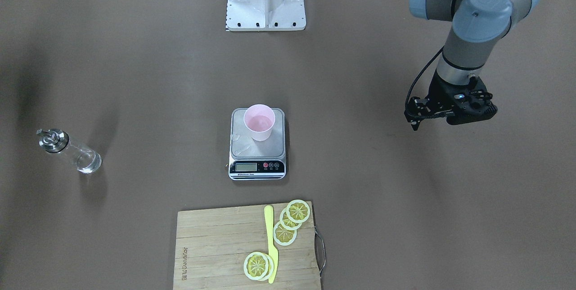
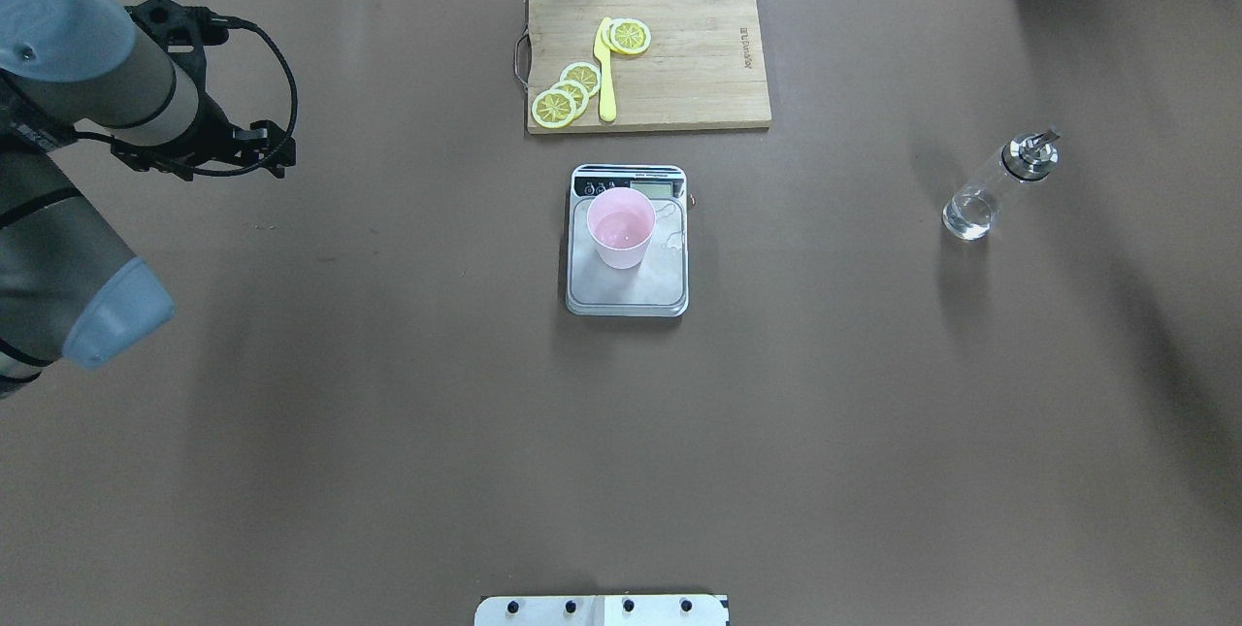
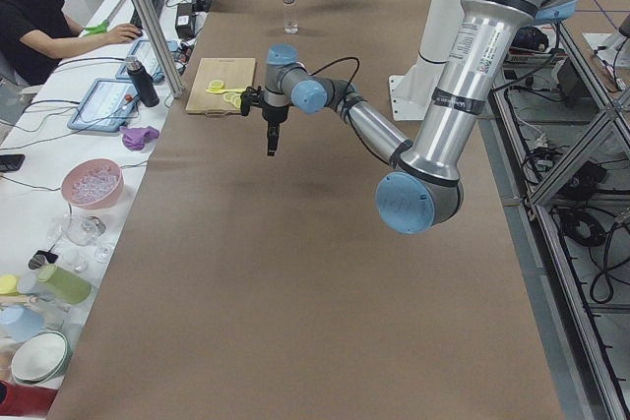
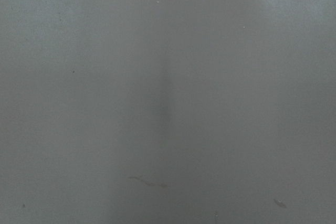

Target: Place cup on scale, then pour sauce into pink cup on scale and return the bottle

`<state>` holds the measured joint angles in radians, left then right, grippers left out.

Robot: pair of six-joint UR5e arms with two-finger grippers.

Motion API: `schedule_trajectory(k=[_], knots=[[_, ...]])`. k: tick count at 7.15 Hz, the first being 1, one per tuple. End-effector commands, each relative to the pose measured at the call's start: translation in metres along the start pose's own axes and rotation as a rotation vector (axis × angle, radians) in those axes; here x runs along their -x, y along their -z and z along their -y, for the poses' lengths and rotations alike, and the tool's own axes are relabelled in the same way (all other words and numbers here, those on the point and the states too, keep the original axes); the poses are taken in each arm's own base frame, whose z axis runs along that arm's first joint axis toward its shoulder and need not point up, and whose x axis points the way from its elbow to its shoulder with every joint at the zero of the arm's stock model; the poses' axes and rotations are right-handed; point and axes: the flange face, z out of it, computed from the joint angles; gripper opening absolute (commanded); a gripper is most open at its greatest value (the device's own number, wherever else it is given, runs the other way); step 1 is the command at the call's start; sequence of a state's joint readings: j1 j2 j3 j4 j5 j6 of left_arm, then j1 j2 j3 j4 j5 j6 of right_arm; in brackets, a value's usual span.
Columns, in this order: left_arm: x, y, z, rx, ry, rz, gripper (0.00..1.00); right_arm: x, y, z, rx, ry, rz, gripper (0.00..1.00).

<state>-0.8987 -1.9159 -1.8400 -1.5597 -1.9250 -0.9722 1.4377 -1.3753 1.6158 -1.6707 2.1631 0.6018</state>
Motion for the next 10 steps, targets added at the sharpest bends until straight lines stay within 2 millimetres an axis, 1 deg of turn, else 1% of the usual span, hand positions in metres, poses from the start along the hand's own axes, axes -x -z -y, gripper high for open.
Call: schedule_trajectory(k=[1, 2, 3, 4, 5, 6, 7, 8, 9, 10], knots=[[0.083, 0.028, 0.036, 0.075, -0.02, -0.067, 0.98, -0.013, -0.014, 0.001, -0.014, 0.232, 0.002, 1.0], [0.162, 0.041, 0.054, 0.096, -0.083, -0.06, 0.98, -0.019, -0.017, -0.001, -0.005, 0.321, 0.001, 1.0], [0.224, 0.051, 0.067, 0.127, -0.187, -0.009, 0.98, -0.021, -0.017, -0.002, 0.0, 0.343, 0.009, 1.0], [0.27, 0.057, 0.073, 0.167, -0.259, 0.017, 0.98, -0.02, -0.019, -0.005, 0.018, 0.34, 0.038, 1.0], [0.318, 0.055, 0.065, 0.195, -0.219, -0.005, 0.98, -0.034, -0.036, -0.023, 0.088, 0.303, 0.121, 1.0], [0.342, 0.046, 0.042, 0.228, -0.195, -0.084, 0.98, -0.034, -0.037, -0.031, 0.111, 0.291, 0.164, 1.0], [0.365, 0.041, 0.022, 0.246, -0.202, -0.159, 0.98, -0.037, -0.038, -0.034, 0.11, 0.289, 0.163, 1.0], [0.394, 0.028, -0.001, 0.239, -0.265, -0.164, 0.98, -0.036, -0.034, -0.035, 0.101, 0.294, 0.162, 1.0], [0.427, 0.003, -0.016, 0.244, -0.309, -0.157, 0.98, -0.034, -0.033, -0.032, 0.091, 0.304, 0.148, 1.0], [0.443, -0.004, -0.008, 0.249, -0.263, -0.155, 0.98, -0.031, -0.032, -0.032, 0.095, 0.3, 0.157, 1.0]])
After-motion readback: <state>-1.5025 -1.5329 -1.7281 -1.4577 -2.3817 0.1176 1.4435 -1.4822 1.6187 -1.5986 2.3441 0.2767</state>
